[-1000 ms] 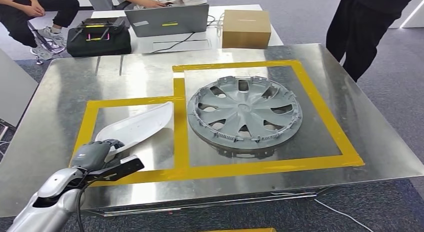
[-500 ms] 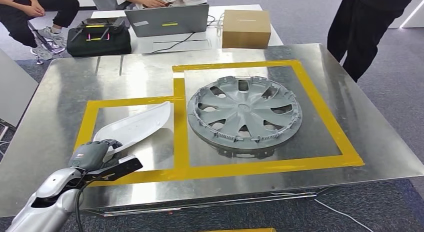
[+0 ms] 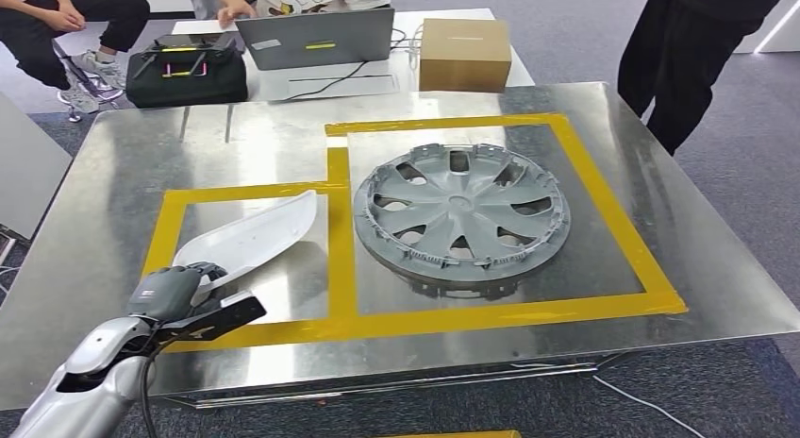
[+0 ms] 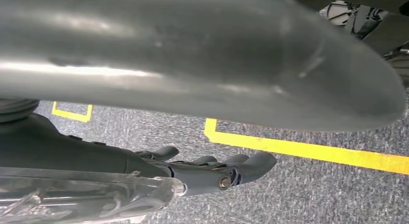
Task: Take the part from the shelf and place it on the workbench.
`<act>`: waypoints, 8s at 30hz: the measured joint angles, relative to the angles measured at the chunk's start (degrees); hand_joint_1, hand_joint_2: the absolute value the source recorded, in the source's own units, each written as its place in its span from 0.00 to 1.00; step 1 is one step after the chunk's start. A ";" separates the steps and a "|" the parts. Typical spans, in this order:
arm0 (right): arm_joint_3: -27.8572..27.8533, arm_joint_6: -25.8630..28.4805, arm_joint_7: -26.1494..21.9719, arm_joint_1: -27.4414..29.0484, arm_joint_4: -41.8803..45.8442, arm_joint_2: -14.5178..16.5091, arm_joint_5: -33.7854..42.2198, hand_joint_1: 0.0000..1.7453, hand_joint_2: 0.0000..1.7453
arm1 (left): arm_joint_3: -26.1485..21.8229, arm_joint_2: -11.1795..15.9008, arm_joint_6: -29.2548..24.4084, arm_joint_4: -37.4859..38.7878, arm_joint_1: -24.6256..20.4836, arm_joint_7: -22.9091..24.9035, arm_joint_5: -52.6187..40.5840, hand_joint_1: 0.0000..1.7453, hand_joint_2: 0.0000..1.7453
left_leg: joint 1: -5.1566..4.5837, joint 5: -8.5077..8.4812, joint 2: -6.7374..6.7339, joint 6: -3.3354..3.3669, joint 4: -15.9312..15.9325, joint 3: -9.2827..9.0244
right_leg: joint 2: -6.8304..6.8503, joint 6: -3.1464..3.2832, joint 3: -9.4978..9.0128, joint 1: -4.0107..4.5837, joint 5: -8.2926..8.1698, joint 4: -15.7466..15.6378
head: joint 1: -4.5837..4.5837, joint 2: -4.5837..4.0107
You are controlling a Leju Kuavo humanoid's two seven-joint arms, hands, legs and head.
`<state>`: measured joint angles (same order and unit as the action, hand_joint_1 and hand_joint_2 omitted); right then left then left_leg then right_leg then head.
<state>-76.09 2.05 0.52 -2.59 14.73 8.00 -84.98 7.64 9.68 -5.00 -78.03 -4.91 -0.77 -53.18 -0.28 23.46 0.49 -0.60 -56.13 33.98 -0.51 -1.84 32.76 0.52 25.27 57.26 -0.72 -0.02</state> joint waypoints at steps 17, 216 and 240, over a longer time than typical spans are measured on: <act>0.00 0.00 0.02 0.00 0.00 0.00 0.00 0.00 0.00 | -0.39 -0.02 0.02 0.02 0.06 0.00 0.00 1.00 1.00 | 0.00 0.00 0.00 0.00 0.00 0.00 | 0.00 0.00 -0.01 0.00 0.00 0.00 | 0.00 0.00; -4.78 2.23 -4.13 -1.00 0.00 0.37 7.44 0.00 0.00 | -92.94 -13.04 -9.96 41.24 3.75 -14.37 -11.40 0.00 0.00 | -0.02 0.58 -0.05 -0.09 0.04 -0.33 | -0.06 0.15 -0.15 -0.02 0.52 -0.07 | 0.00 0.00; -1.61 0.90 3.94 -0.78 -0.29 0.71 3.69 0.00 0.00 | -85.72 -16.69 10.08 60.74 2.42 -13.61 -18.95 0.00 0.00 | -0.06 0.60 -0.06 -0.05 0.04 -0.35 | -0.07 0.04 -0.28 -0.06 0.51 -0.11 | -0.01 0.00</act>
<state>-77.71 2.95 4.46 -3.37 14.44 8.71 -81.29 -78.07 -7.01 5.08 -17.29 -2.49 -14.37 -72.13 -0.33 24.05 0.44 -0.65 -56.09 33.63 -0.57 -1.80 32.48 0.46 25.78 57.15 -0.72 -0.02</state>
